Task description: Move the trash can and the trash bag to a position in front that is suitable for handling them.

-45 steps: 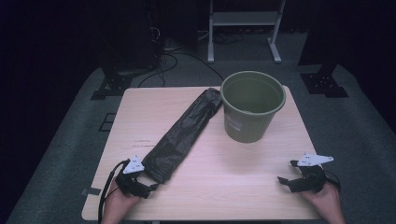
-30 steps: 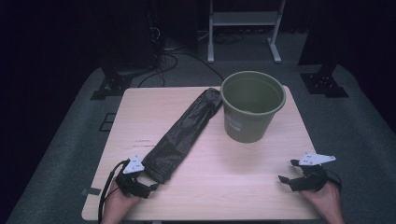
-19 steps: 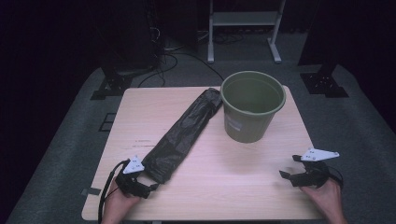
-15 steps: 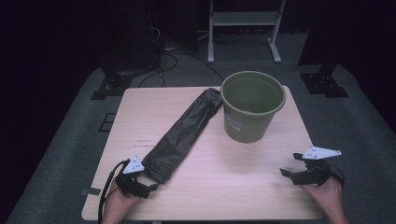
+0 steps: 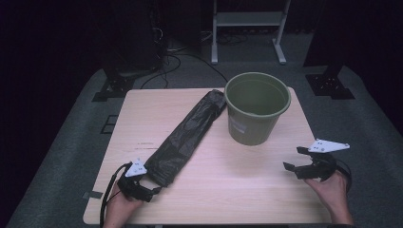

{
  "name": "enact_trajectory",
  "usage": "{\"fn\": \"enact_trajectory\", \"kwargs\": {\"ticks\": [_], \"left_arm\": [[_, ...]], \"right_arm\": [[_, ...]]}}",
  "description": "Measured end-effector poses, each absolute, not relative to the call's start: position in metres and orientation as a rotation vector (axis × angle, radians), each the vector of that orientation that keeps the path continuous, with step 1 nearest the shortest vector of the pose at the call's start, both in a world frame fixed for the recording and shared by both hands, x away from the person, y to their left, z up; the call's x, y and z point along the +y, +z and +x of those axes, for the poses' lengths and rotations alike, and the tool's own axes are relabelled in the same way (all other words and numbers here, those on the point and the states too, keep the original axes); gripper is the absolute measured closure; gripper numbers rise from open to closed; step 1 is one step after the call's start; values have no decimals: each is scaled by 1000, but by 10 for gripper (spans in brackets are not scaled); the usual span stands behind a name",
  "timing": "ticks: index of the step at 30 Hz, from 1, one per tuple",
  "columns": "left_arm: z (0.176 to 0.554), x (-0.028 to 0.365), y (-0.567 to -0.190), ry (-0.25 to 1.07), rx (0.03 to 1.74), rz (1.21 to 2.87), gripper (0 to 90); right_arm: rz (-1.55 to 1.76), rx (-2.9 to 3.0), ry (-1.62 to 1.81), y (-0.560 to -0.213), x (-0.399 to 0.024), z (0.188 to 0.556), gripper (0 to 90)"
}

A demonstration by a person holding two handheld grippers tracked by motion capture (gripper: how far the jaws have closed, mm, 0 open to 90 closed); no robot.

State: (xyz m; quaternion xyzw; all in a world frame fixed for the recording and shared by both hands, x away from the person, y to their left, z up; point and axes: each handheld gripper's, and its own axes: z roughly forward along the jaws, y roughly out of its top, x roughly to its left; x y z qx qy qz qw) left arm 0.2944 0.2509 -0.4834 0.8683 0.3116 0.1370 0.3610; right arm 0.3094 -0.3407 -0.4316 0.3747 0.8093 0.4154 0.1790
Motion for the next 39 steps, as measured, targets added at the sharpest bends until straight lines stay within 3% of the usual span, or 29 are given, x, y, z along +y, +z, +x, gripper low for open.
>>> {"fn": "enact_trajectory", "kwargs": {"ticks": [39], "left_arm": [[295, 251, -483, 352, 802, 2238, 0]], "right_arm": [[1071, 2278, 1268, -369, -334, 338, 130]]}}
